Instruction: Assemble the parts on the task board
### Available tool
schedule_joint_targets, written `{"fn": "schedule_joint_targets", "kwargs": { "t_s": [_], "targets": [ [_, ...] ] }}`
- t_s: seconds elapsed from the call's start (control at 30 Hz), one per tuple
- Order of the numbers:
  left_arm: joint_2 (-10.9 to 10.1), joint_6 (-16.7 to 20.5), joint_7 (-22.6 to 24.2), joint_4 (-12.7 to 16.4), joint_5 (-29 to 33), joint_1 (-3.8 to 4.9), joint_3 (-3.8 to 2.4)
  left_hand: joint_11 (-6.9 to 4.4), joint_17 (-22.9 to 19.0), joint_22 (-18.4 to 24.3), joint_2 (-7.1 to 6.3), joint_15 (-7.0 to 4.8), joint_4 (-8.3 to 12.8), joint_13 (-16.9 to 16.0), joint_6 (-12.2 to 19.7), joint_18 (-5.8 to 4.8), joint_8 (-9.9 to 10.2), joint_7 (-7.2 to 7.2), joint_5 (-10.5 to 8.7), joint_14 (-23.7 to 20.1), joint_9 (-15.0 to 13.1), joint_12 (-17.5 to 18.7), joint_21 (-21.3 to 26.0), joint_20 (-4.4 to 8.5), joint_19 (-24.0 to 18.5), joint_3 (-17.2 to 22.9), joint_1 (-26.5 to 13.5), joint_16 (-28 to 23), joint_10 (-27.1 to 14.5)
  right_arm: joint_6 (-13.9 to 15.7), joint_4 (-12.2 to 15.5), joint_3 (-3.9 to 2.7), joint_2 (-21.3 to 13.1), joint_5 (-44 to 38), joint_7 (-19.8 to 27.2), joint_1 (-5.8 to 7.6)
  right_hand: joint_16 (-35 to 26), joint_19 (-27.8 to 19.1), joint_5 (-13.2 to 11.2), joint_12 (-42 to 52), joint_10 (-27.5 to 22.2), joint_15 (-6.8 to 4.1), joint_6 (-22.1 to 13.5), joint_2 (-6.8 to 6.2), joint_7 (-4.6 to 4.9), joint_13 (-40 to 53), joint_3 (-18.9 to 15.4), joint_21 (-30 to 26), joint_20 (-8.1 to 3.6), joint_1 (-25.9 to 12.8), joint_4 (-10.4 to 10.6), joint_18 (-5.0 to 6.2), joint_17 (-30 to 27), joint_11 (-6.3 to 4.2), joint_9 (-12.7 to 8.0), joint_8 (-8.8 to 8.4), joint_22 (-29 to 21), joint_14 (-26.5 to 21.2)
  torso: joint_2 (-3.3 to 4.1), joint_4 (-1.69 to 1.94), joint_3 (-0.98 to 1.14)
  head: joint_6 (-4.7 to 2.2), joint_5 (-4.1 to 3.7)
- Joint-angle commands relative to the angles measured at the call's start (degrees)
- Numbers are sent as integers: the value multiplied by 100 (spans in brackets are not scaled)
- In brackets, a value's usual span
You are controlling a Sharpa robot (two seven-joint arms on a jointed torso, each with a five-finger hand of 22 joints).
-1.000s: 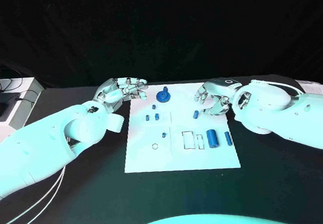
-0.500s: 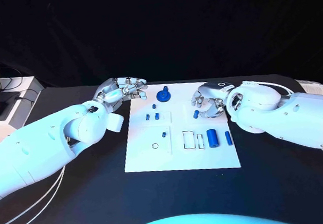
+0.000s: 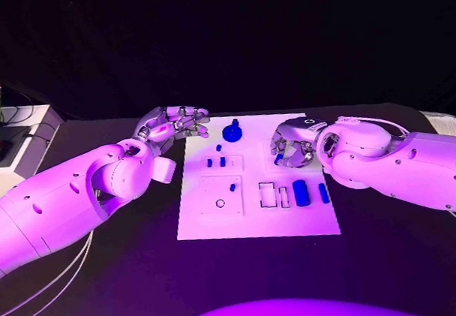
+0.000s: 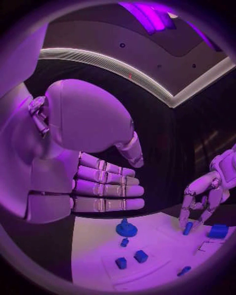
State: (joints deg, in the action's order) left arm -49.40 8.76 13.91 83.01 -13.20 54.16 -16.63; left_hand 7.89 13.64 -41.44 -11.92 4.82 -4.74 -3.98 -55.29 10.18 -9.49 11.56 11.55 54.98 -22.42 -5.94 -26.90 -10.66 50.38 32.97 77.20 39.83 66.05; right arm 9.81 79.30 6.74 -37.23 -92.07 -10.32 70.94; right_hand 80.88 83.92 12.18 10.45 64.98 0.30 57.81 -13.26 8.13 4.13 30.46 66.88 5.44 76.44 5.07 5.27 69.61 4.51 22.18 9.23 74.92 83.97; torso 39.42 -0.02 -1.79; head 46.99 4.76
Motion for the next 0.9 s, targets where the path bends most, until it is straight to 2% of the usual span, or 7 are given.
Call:
{"fn": "schedule_joint_targets", "kwargs": {
  "t_s": [0.03,0.3,0.43,0.57,0.73,0.8,0.9],
  "targets": [
    [4,-78,65,11,34,1,-5,25,5,5,22,15,-25,-8,17,14,33,29,0,39,5,23,12,-3,17,-11,-28,-17,-5,-131,-14,3,5,-23,-48,-8,38,98,8,17,89,-59,61,61,-3,10,54,30,-22,-6,-5,-98,-13,1,11,27,291,202,-6,-3,4,3,-5],
    [0,-70,58,11,34,1,-5,25,5,5,22,15,-25,-8,17,14,33,29,0,39,5,23,12,-3,17,-11,-28,-17,-5,-108,-3,8,18,-37,-51,-20,41,106,-3,-9,226,-88,162,95,-35,12,146,58,-45,48,-25,-103,-25,-35,38,78,313,201,1,4,1,10,-9],
    [-4,-68,54,11,34,1,-5,25,13,12,28,14,-26,-9,16,16,32,29,1,41,7,23,20,-3,24,-11,-19,-23,-5,41,23,10,23,-46,-74,-33,52,129,-226,-30,409,-130,308,213,-79,27,304,150,-77,149,-77,-119,-19,-83,89,165,371,206,5,3,2,40,-5],
    [-8,-67,52,12,34,1,-5,25,13,12,28,14,-26,-9,16,16,32,29,1,41,7,23,20,-3,24,-11,-19,-23,-5,369,49,11,15,-129,-186,-49,27,200,-411,-28,709,-202,483,426,-128,96,482,441,-144,346,-258,-171,-100,-169,228,332,538,197,3,3,1,50,2],
    [-12,-63,52,13,34,1,-5,25,13,12,28,14,-26,-9,16,16,32,29,1,41,7,23,20,-3,24,-11,-19,-23,-5,872,88,11,-15,-265,-308,-64,40,237,-623,-75,864,-221,494,453,-130,156,617,608,-171,365,-368,-202,-91,-189,346,414,639,207,-5,3,-1,55,10],
    [-14,-60,52,13,34,1,-5,25,13,12,28,14,-26,-9,16,16,32,29,1,41,7,23,20,-3,24,-11,-19,-23,-5,1077,121,10,-35,-333,-332,-70,48,242,-891,-109,929,-227,487,468,-127,194,711,646,-179,377,-423,-209,-86,-195,412,451,669,210,-4,2,0,56,12],
    [-17,-56,53,10,34,1,-5,25,16,14,32,14,-27,-9,15,16,32,29,1,42,7,23,23,-3,27,-11,-16,-25,-4,1350,189,8,-73,-404,-324,-75,50,245,-931,-117,949,-229,488,467,-127,206,736,664,-181,385,-442,-212,-84,-198,432,462,681,211,-9,-4,0,50,26]
  ]
}}
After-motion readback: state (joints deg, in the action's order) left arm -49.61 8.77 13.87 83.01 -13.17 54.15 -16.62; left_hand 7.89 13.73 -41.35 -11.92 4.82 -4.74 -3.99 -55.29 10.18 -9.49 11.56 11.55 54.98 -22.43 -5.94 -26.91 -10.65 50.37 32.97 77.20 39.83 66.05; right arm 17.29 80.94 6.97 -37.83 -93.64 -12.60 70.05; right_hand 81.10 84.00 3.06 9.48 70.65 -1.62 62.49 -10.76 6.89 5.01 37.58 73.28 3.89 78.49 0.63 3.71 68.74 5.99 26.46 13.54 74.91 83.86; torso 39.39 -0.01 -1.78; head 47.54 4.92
